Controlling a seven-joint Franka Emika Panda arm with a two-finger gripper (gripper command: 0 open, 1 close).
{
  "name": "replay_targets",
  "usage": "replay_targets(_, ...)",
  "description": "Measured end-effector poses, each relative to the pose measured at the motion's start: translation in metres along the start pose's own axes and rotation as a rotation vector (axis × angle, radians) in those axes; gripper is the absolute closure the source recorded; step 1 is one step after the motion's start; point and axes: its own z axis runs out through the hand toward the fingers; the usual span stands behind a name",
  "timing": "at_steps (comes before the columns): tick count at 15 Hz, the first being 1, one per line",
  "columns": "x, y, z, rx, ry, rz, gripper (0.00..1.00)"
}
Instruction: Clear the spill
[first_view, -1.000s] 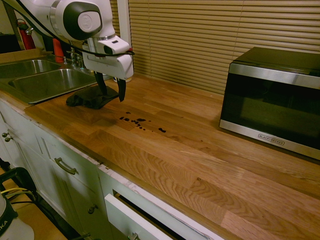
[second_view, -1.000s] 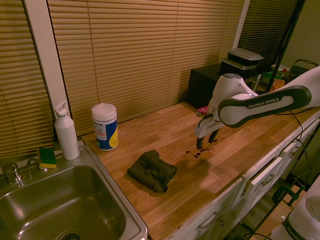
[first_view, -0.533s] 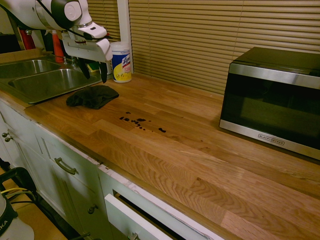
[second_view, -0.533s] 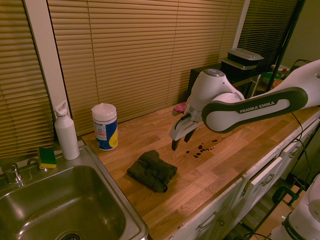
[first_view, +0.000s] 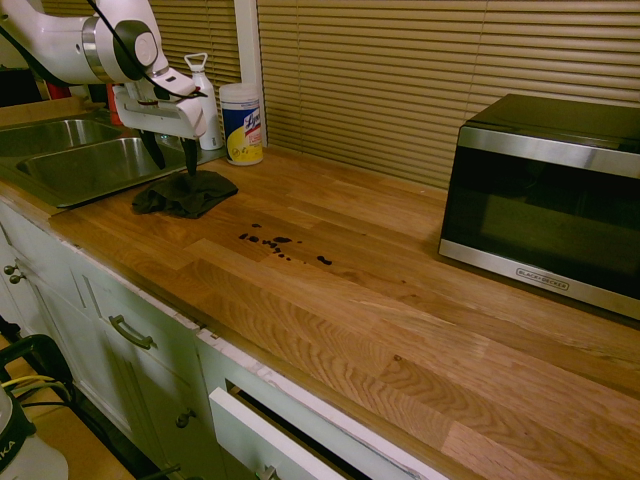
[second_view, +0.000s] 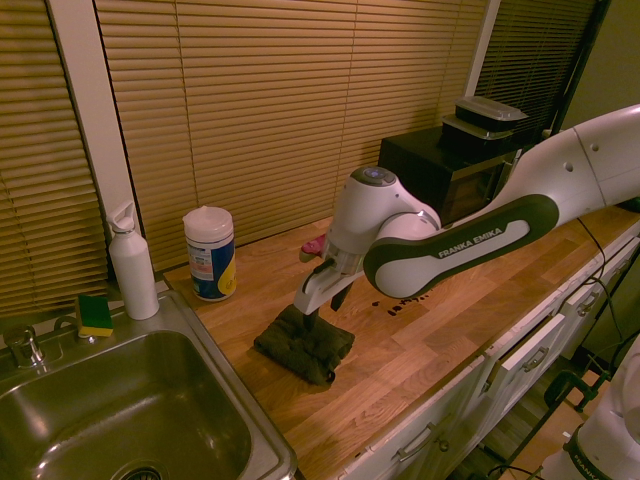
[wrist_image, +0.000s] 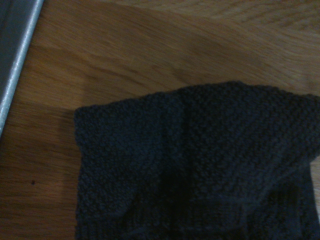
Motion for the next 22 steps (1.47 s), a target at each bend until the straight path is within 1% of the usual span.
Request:
replay_targets(3, 0.0, -0.008, 0.019, -0.025, 0.002, 0.022, 0.0)
replay_targets(4, 0.001, -0.008, 0.024, -0.032, -0.003, 0.029, 1.0)
replay_targets(12, 0.007, -0.015, 0.047, -0.065, -0.026, 0.066, 1.0)
replay_targets(22, 0.018, -0.022, 0.055, -0.084, -0.036, 0.104, 1.0)
